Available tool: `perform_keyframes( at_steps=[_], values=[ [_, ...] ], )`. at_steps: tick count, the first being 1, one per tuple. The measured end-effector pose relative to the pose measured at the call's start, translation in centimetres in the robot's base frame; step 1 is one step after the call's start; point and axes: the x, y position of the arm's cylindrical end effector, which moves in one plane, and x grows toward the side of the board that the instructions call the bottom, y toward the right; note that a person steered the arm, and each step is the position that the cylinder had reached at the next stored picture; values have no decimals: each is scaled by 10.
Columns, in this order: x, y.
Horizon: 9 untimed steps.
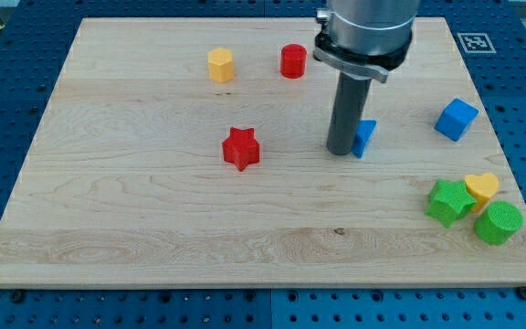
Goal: Point your arm to the yellow hexagon
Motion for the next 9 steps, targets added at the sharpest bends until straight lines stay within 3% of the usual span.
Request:
perform_keyframes(
  at_steps=[3, 4, 6, 8, 9],
  values=[
    [-38, 82],
    [-40, 67],
    [-54, -71],
    [-113, -260],
    [-185, -243]
  ],
)
